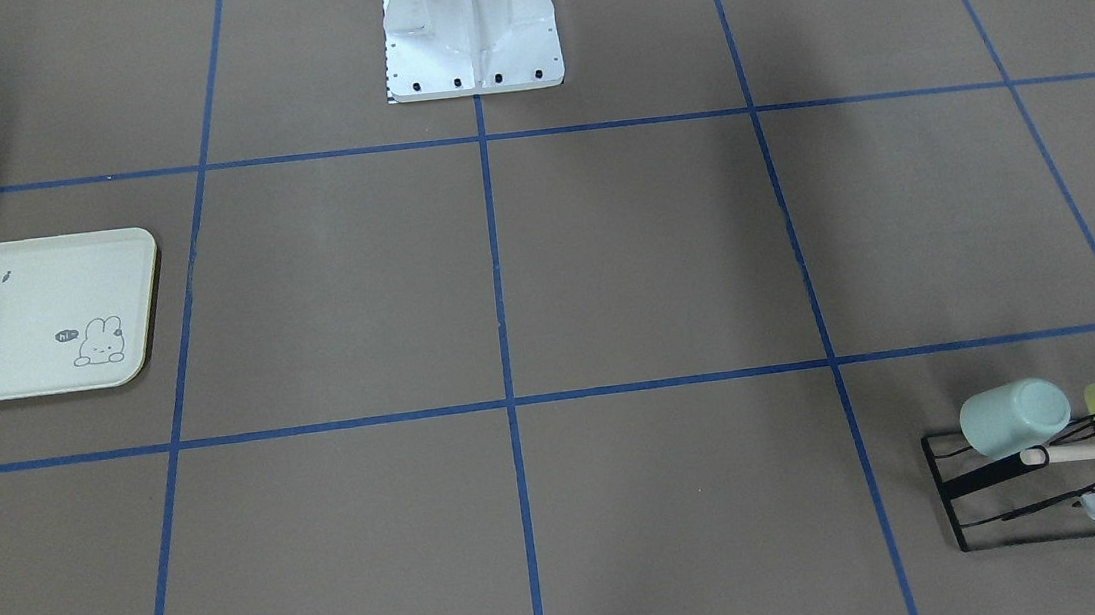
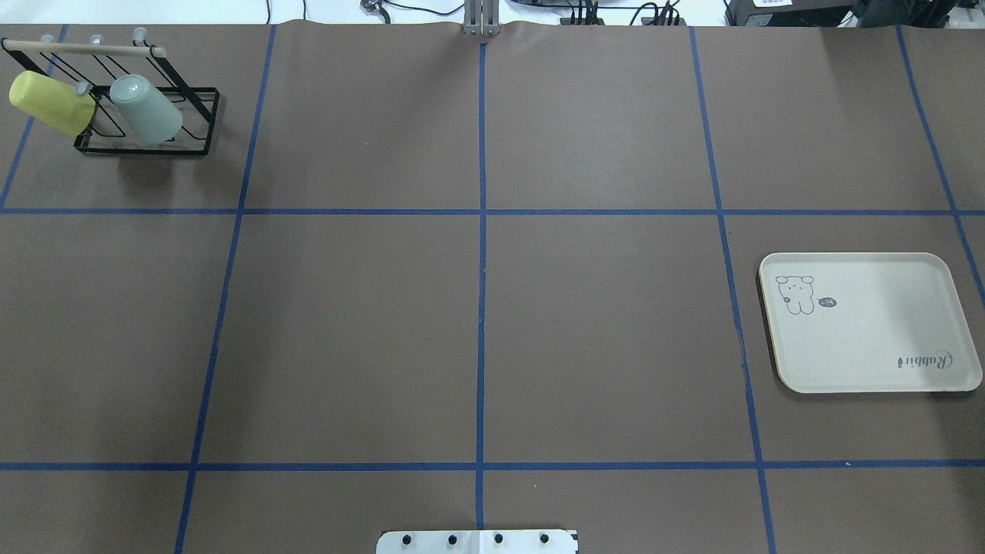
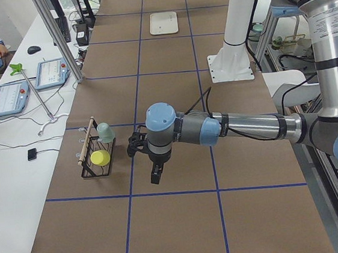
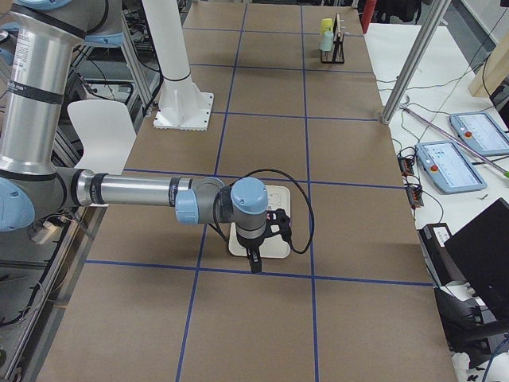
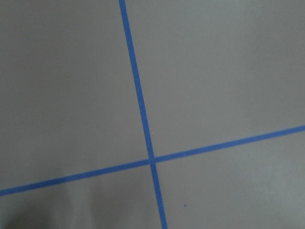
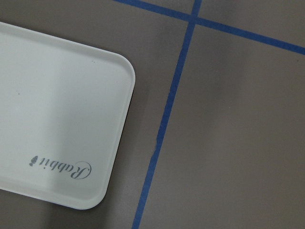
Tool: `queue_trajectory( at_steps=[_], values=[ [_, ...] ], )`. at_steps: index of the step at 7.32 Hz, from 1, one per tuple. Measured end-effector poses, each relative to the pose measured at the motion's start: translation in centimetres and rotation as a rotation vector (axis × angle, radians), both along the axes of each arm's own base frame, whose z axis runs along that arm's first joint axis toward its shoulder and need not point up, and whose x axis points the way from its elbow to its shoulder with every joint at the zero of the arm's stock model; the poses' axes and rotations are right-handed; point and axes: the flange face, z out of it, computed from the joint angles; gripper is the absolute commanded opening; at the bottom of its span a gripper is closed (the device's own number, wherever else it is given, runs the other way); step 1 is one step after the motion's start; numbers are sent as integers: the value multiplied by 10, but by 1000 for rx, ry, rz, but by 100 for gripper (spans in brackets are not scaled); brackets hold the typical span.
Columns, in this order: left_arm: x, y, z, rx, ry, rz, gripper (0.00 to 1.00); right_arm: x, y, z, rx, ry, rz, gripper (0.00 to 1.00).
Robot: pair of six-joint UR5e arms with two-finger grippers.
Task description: Left arm grabs green cup and hands to right arm on tray
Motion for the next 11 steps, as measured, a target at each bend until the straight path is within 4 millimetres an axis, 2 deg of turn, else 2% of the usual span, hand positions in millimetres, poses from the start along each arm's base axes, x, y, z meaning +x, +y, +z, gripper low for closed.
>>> queue_trajectory(
  at_steps=[2,3,5,6,7,9,11],
  values=[
    [3,-50,-44,148,11,1,100,-3,-21,-20,49,-24,11,100],
    [3,-62,-54,183,15,3,100,-5,-31,-33,63,-51,20,100],
    [4,-75,-73,227,21,-1,100,-8,-55,-67,106,-74,53,100],
    [15,-84,-90,248,41,3,100,-10,-67,-88,156,-79,67,100],
    [42,-97,-114,260,78,23,100,-20,-79,-107,210,-91,59,100],
    [115,-127,-163,232,133,27,100,-65,-107,-148,290,-122,-1,100],
    [167,-158,-180,199,113,7,100,-108,-124,-182,275,-159,-1,100]
  ],
)
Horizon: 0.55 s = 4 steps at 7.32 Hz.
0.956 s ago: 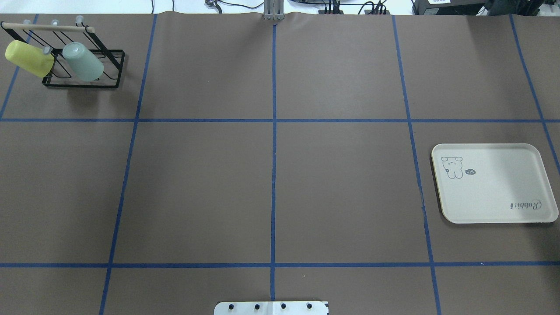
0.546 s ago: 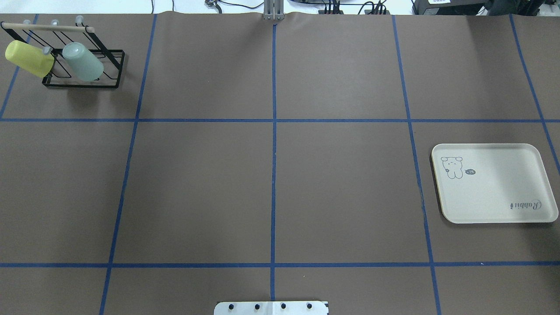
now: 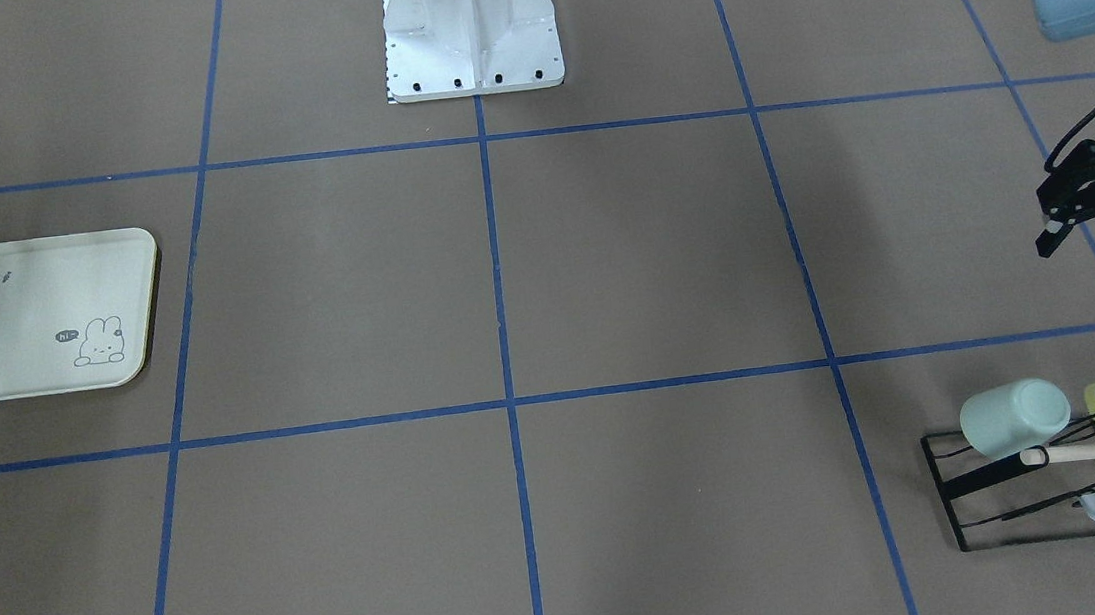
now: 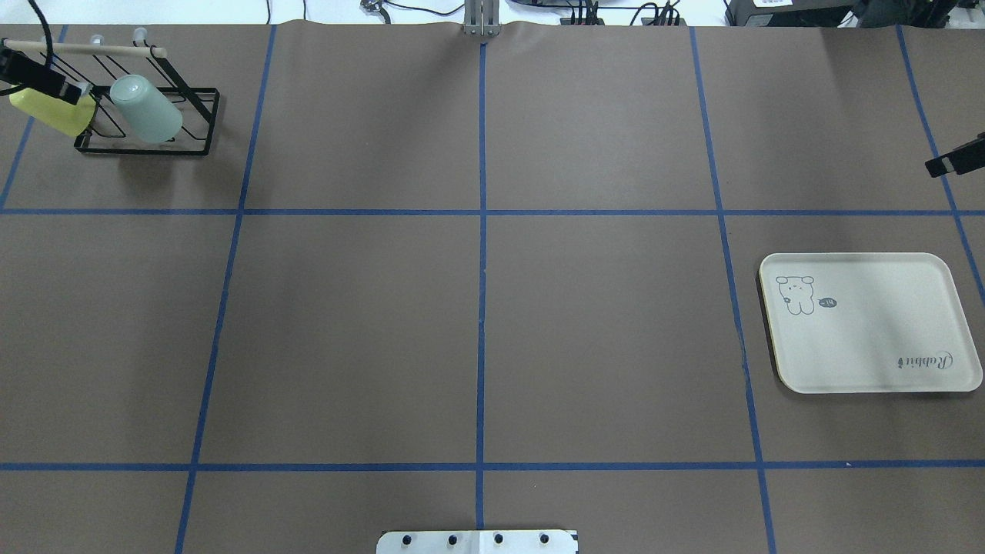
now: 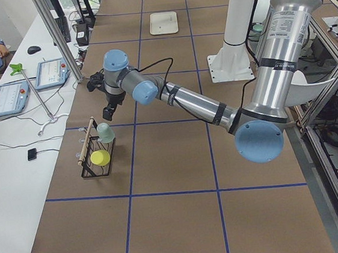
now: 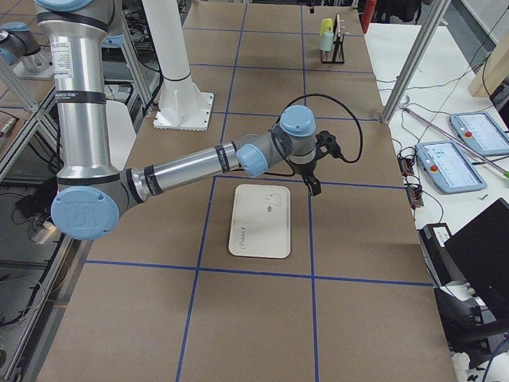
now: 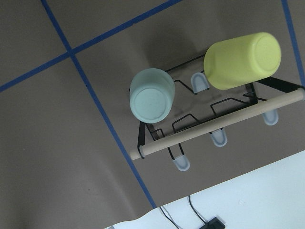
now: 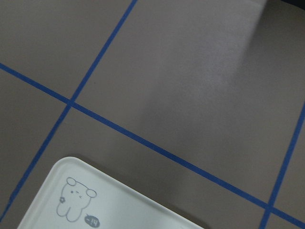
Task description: Left arm grabs green cup and hands to right arm on tray
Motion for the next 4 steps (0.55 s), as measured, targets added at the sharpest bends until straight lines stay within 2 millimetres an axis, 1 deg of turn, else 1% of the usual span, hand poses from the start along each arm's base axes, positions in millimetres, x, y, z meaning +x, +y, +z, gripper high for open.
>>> queue_trajectory(
  at_steps=[1,2,3,4],
  values=[
    [19,-23,-1,-17,-14,1,100,-16,-4,-12,-12,-14,-2,100],
    [35,-45,3,-40,-27,10,100,-28,-7,-20,-22,-24,-1,100],
    [49,-62,9,-59,-42,17,100,-34,-7,-25,-26,-30,-3,100],
    [59,-74,18,-66,-60,16,100,-37,-7,-27,-28,-32,-4,100]
  ],
)
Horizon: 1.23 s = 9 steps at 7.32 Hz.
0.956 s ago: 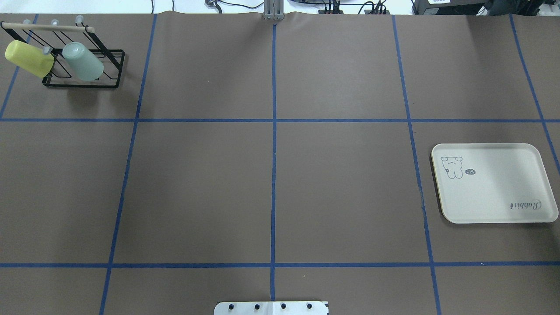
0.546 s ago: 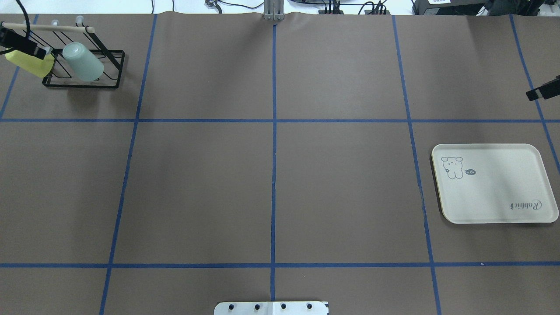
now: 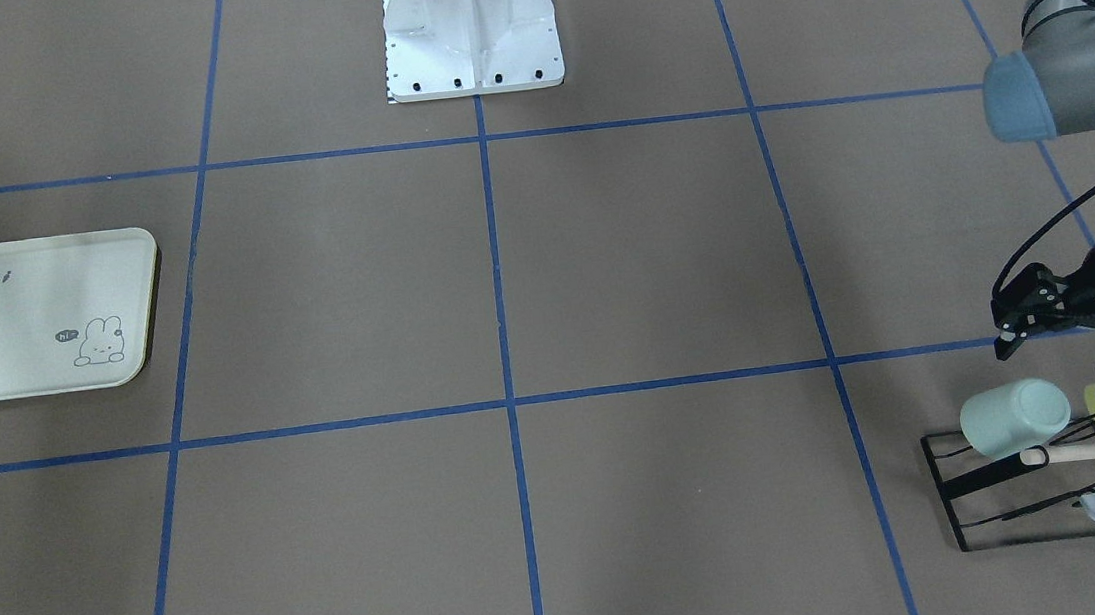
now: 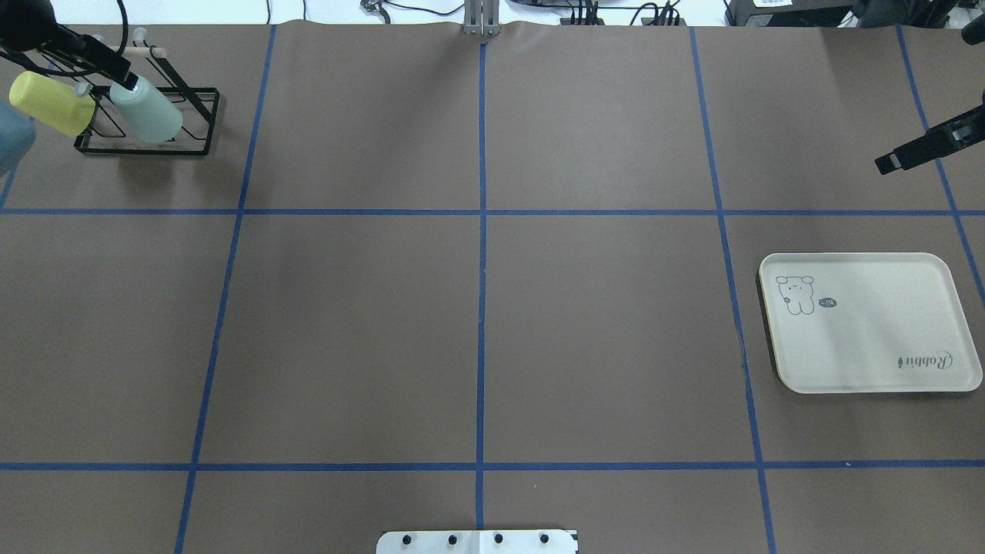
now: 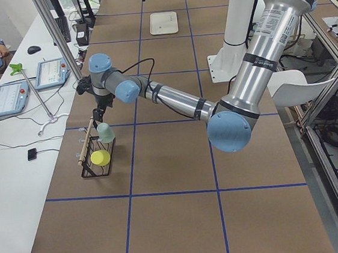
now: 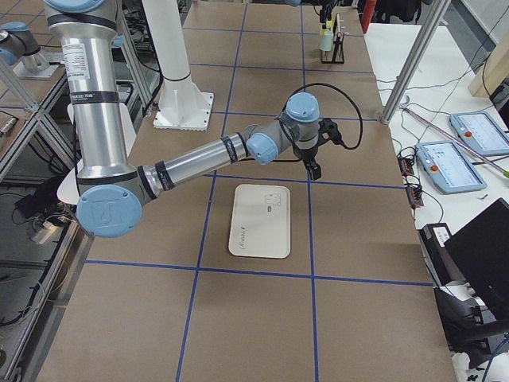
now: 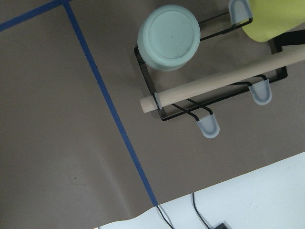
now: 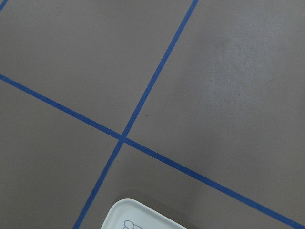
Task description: Left arm grabs green cup and hands to right arm on tray
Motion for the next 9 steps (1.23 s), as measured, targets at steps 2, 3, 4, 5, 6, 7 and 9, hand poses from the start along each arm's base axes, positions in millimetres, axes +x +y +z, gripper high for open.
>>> queue_trajectory(
  at_steps=[2,3,4,5,6,7,9],
  values=[
    [15,-14,26,9,-18,1,100,-2,0,-1,0,-1,-3,100],
    [22,-18,38,10,-20,6,100,-2,0,-1,0,-2,-3,100],
    [28,-21,45,8,-22,12,100,-3,0,-1,0,-1,-3,100],
    [33,-22,50,5,-23,17,100,-3,0,-1,0,-1,-3,100],
    [38,-22,54,1,-25,23,99,-3,0,-1,0,0,-3,100],
    [42,-21,57,-2,-27,29,93,-3,1,0,-1,0,-3,100],
    [45,-19,59,-5,-28,35,49,-3,1,0,-1,0,-3,100]
  ],
)
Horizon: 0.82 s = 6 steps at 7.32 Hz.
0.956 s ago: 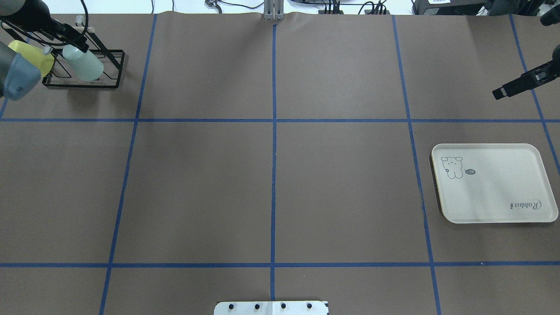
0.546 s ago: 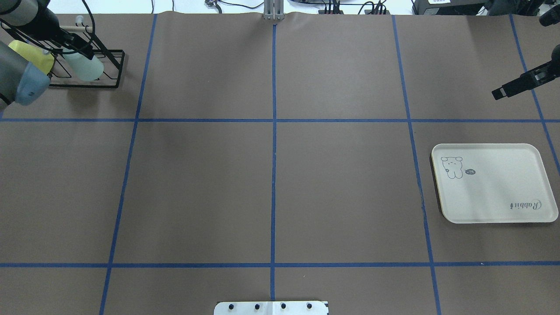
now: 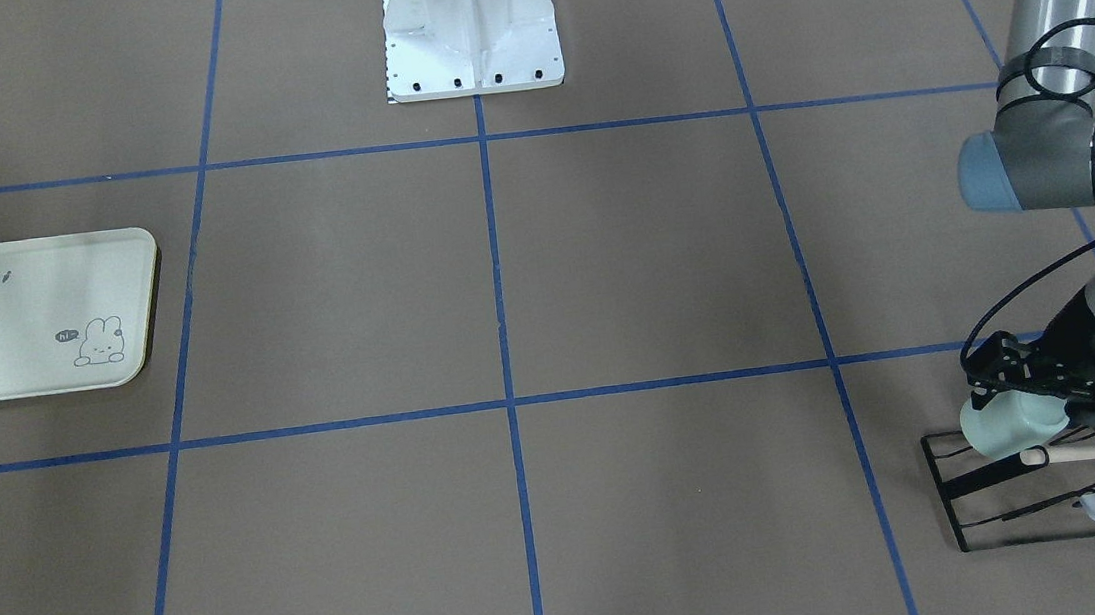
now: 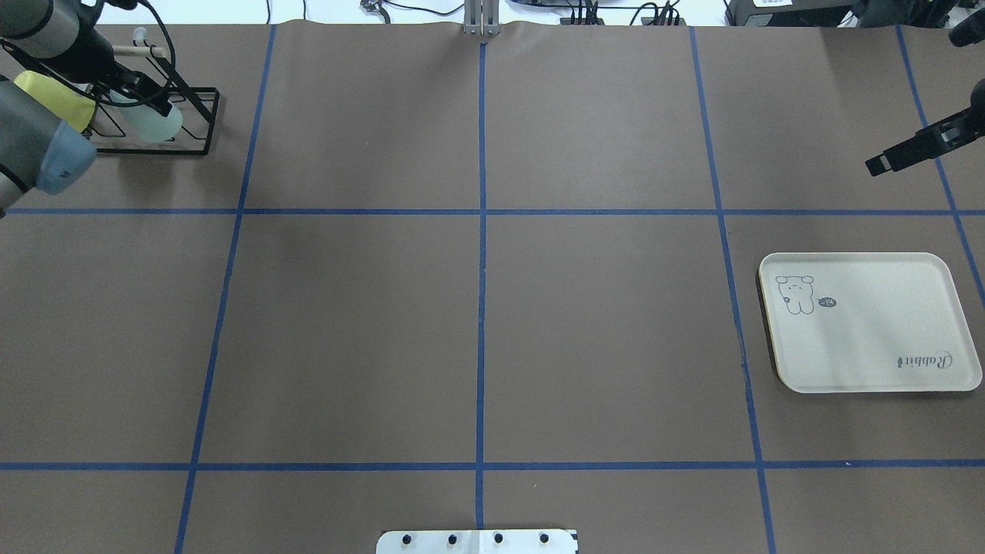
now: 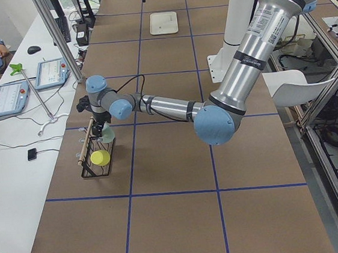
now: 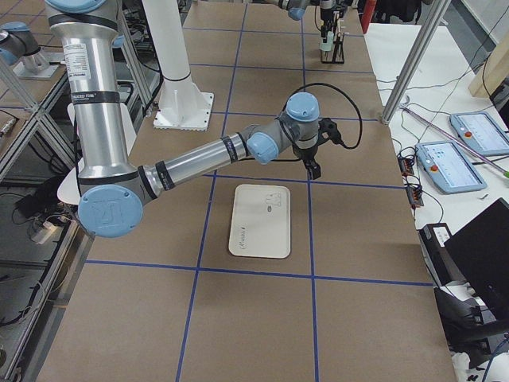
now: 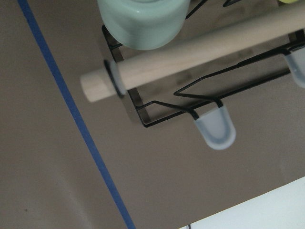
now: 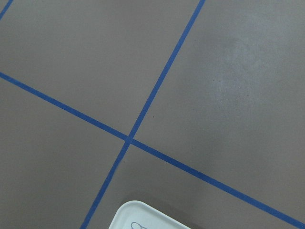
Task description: Left arm grabs green cup and hands to right arm on tray
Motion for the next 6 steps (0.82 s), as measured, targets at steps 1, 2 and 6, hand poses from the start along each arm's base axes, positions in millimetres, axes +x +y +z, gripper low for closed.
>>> queue_trajectory(
  at_steps=[1,2,6],
  values=[
    [0,0,1,-1,-1,1,24,0,0,-1,1,0,0,100],
    [0,0,1,-1,-2,2,7,0,0,-1,2,-1,0,100],
    [-13,-4,-14,35,-14,-33,0,0,0,-3,5,-2,0,100]
  ],
)
